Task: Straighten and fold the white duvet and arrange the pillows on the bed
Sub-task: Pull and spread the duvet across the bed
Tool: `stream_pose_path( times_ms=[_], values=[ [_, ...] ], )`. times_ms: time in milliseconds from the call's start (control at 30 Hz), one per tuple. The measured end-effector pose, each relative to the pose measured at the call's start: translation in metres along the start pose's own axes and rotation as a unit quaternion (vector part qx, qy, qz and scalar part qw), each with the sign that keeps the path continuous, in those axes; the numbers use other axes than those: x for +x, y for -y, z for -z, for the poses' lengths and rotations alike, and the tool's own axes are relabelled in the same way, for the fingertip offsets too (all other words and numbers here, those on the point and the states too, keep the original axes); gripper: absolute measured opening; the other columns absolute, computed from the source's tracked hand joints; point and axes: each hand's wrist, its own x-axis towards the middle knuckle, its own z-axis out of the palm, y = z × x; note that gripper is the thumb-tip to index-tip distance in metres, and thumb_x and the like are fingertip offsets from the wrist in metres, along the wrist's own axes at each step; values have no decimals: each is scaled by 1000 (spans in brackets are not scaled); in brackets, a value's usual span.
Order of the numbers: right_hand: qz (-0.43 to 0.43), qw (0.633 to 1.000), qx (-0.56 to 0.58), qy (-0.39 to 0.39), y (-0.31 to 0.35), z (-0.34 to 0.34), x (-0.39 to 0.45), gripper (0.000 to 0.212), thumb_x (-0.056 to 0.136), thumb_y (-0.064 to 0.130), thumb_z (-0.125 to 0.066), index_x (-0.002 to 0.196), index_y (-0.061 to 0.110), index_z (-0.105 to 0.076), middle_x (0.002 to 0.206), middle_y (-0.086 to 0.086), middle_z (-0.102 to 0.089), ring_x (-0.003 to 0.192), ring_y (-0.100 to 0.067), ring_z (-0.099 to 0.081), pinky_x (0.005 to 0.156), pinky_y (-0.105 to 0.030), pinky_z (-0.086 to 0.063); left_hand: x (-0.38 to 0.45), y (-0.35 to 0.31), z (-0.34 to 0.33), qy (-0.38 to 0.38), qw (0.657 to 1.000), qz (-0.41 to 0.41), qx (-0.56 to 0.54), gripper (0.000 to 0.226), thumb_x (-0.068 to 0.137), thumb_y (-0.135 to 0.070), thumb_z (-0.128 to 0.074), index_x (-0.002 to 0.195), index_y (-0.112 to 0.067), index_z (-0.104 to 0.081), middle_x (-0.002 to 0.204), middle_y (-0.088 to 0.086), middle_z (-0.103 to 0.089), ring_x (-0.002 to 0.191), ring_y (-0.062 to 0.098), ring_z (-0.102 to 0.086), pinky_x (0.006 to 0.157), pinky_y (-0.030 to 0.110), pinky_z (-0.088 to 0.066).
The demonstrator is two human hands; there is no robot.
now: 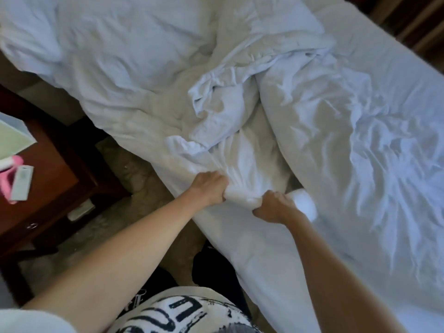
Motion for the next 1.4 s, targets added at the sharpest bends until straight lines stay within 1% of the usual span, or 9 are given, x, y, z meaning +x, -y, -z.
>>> stream_pose_path(
  times_ms=[133, 400, 633, 800, 933, 1033, 1133, 1300, 1400],
  values=[
    [7, 999, -2, 47, 27, -6, -56, 52, 80, 41, -65, 120, 11, -52, 117, -7, -61, 107, -27, -59, 83, -32, -46, -71, 2, -4, 62, 998, 8, -29, 9, 81, -23, -57, 87, -19, -63, 78, -1, -59, 80, 25, -65, 65, 32, -48],
    [30, 997, 18, 73, 101, -18, -169, 39, 77, 39, -72, 102, 14, -55, 92, -1, -59, 89, -23, -61, 75, -31, -49, -199, 23, 38, 53, 998, 20, 31, 16, 81, -23, -62, 92, -12, -61, 85, 6, -61, 73, 22, -58, 62, 34, -50],
    [35, 999, -18, 24, 139, -117, -246, 42, 83, 38, -60, 114, 9, -53, 101, -6, -52, 102, -29, -59, 85, -38, -50, -303, 17, -23, 90, 994, 50, 46, 17, 84, -18, -57, 100, -13, -59, 88, 3, -55, 79, 21, -54, 74, 32, -49],
    [34, 999, -9, 29, 119, -92, -286, 45, 82, 40, -71, 110, 10, -53, 96, -3, -56, 93, -25, -58, 76, -32, -47, -323, -7, 13, 78, 996, 20, 27, 20, 83, -24, -65, 97, -10, -62, 83, 3, -57, 74, 22, -58, 59, 28, -43],
    [64, 997, -44, -2, 118, -95, -296, 54, 80, 41, -71, 120, 9, -53, 107, -7, -58, 97, -26, -60, 78, -34, -50, -329, -5, -6, 48, 997, 64, 8, 32, 84, -29, -66, 111, -13, -61, 98, 5, -62, 86, 24, -62, 77, 37, -56],
    [112, 989, -82, -48, 125, -107, -293, 45, 88, 31, -63, 124, 9, -52, 114, -9, -58, 103, -28, -59, 77, -34, -46, -331, -11, -27, 28, 995, 89, 19, 40, 84, -35, -67, 118, -18, -55, 108, 1, -57, 97, 24, -59, 85, 37, -50],
    [161, 978, -92, -94, 125, -105, -288, 45, 89, 29, -62, 128, 11, -49, 124, -10, -56, 113, -31, -56, 90, -38, -46, -323, -46, -35, -39, 997, 17, -67, 48, 74, -44, -76, 108, -27, -47, 105, -8, -51, 99, 16, -51, 80, 32, -40],
    [238, 968, -10, -85, 90, -98, -265, 20, 80, 21, -67, 98, 17, -58, 92, -2, -60, 91, -28, -61, 66, -30, -44, -303, -99, -30, -85, 983, 47, -154, 19, 80, -22, -66, 98, -22, -62, 95, -3, -66, 89, 19, -64, 75, 35, -53],
    [289, 957, 8, -22, 51, -85, -251, 52, 75, 41, -78, 117, 18, -59, 108, 2, -58, 101, -21, -55, 74, -28, -40, -307, -101, -18, -42, 988, 75, -131, 9, 85, -24, -60, 76, -22, -63, 80, -3, -63, 76, 19, -62, 63, 32, -47]
  ],
)
